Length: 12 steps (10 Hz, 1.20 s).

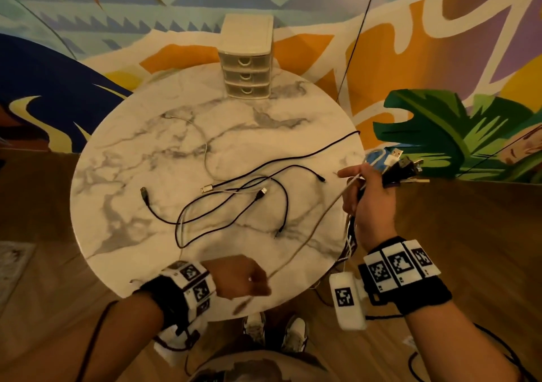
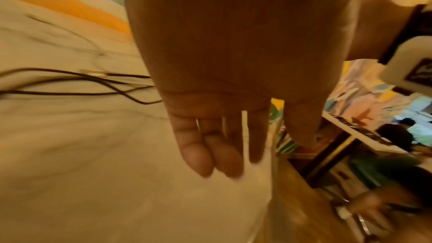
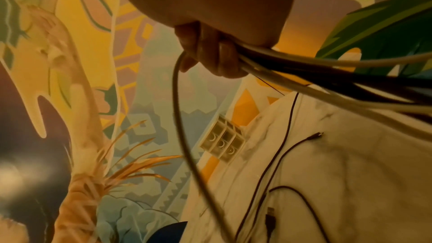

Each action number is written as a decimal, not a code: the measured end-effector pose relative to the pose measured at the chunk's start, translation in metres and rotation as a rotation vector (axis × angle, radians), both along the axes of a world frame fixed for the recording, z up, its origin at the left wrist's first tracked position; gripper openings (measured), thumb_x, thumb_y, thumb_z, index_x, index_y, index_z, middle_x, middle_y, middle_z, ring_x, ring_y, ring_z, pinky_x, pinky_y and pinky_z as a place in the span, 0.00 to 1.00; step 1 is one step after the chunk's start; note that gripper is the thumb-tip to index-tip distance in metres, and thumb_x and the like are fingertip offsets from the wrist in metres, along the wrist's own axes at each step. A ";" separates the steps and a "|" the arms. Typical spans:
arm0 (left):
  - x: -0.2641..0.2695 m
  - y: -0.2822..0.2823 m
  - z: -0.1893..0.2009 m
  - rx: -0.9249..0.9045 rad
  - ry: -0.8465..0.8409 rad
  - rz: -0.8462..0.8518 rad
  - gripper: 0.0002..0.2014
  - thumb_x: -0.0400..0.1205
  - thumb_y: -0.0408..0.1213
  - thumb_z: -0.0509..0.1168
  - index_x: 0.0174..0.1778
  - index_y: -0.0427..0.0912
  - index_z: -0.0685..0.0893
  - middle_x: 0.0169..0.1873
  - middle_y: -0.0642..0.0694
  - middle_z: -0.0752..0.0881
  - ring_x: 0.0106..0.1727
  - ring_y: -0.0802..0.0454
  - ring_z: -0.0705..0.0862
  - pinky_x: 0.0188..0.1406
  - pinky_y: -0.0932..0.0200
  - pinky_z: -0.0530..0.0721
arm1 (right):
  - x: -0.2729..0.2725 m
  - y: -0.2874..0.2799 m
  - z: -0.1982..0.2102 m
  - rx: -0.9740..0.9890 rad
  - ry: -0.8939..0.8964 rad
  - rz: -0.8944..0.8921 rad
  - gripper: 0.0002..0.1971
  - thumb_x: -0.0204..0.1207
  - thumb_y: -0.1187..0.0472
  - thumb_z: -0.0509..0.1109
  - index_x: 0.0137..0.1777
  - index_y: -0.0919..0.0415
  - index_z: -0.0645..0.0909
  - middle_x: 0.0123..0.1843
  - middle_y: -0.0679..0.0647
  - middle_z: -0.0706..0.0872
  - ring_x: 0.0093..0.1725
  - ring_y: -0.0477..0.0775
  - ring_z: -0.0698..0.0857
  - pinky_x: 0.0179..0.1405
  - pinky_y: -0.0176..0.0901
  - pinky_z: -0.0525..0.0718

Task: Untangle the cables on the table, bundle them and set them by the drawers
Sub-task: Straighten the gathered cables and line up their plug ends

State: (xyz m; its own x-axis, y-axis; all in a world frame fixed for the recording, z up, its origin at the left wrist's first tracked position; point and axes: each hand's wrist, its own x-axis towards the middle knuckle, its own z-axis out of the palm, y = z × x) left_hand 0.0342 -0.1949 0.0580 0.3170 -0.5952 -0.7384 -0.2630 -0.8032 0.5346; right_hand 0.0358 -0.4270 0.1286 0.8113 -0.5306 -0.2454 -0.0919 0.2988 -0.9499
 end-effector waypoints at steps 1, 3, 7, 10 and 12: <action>-0.002 -0.049 0.014 -0.176 -0.214 0.031 0.27 0.78 0.60 0.62 0.71 0.55 0.71 0.63 0.54 0.79 0.51 0.61 0.80 0.56 0.61 0.77 | -0.015 -0.007 -0.002 -0.063 0.052 0.012 0.21 0.85 0.60 0.55 0.33 0.64 0.81 0.13 0.47 0.63 0.14 0.46 0.58 0.16 0.34 0.57; 0.000 -0.161 0.058 -0.496 -0.116 0.135 0.08 0.84 0.43 0.60 0.49 0.42 0.79 0.34 0.45 0.85 0.25 0.55 0.80 0.28 0.58 0.82 | -0.058 -0.034 -0.005 -0.122 0.109 -0.070 0.21 0.86 0.58 0.54 0.44 0.69 0.85 0.14 0.46 0.67 0.15 0.44 0.64 0.16 0.33 0.64; -0.039 -0.171 -0.036 0.142 -0.143 -0.245 0.11 0.83 0.38 0.63 0.58 0.39 0.80 0.34 0.51 0.77 0.43 0.51 0.84 0.32 0.69 0.77 | -0.151 -0.122 -0.012 -0.199 0.150 -0.322 0.27 0.86 0.53 0.51 0.44 0.72 0.86 0.14 0.50 0.65 0.15 0.48 0.61 0.18 0.38 0.61; -0.068 -0.270 0.073 -0.913 -0.049 -0.135 0.20 0.75 0.26 0.69 0.63 0.29 0.77 0.51 0.41 0.83 0.51 0.49 0.82 0.53 0.62 0.82 | -0.150 -0.119 0.008 -0.357 0.130 -0.091 0.21 0.80 0.53 0.53 0.39 0.52 0.89 0.57 0.55 0.88 0.62 0.51 0.83 0.68 0.46 0.75; -0.064 -0.290 0.089 -0.825 0.264 0.128 0.05 0.81 0.27 0.58 0.45 0.30 0.79 0.31 0.43 0.81 0.31 0.51 0.80 0.30 0.59 0.80 | -0.150 -0.134 0.029 -0.315 0.047 0.003 0.22 0.84 0.45 0.53 0.58 0.56 0.85 0.53 0.55 0.89 0.47 0.48 0.88 0.40 0.36 0.83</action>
State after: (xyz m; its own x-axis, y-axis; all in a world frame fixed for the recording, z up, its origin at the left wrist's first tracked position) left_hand -0.0296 -0.4846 0.1466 0.2976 -0.9433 -0.1467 0.0175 -0.1483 0.9888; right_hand -0.1141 -0.5608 0.1573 0.8044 -0.5844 -0.1068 -0.1382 -0.0093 -0.9904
